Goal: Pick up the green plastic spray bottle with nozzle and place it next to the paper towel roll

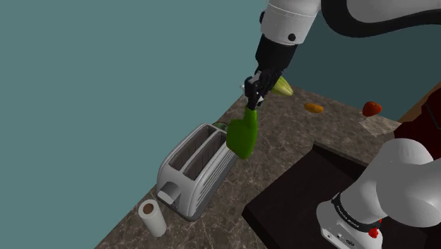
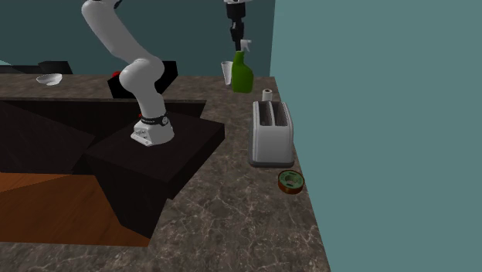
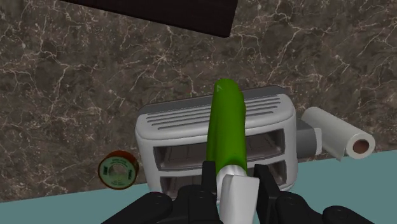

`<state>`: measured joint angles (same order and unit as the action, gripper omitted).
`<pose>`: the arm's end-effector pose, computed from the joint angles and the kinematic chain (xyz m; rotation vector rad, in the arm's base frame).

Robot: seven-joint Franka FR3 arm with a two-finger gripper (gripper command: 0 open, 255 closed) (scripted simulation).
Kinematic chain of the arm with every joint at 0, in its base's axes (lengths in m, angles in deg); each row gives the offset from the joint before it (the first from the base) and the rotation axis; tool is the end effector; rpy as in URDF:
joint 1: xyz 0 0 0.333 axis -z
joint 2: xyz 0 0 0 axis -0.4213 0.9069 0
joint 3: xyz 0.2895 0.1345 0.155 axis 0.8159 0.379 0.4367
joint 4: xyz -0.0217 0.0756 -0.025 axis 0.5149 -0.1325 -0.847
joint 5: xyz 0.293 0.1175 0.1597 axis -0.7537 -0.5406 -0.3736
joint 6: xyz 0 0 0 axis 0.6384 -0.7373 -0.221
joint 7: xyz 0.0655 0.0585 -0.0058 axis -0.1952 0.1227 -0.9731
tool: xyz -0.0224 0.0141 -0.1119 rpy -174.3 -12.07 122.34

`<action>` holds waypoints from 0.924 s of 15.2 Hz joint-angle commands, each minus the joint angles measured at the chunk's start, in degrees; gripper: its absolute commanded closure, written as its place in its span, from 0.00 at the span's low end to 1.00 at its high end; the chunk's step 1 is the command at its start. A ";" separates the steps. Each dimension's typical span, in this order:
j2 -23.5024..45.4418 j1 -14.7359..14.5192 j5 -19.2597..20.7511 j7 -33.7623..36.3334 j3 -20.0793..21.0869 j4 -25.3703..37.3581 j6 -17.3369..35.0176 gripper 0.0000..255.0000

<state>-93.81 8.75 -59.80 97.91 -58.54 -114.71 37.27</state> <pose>0.2923 0.1921 0.6193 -3.0703 -0.2482 -0.1035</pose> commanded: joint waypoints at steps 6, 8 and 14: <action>4.37 -2.57 -1.73 10.25 8.13 4.49 0.93 1.00; 6.06 -3.19 -1.82 13.26 10.47 6.24 1.14 1.00; 12.77 -4.62 -0.49 22.77 17.78 13.03 1.63 1.00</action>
<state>-82.74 4.18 -60.84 119.07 -41.95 -103.24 38.72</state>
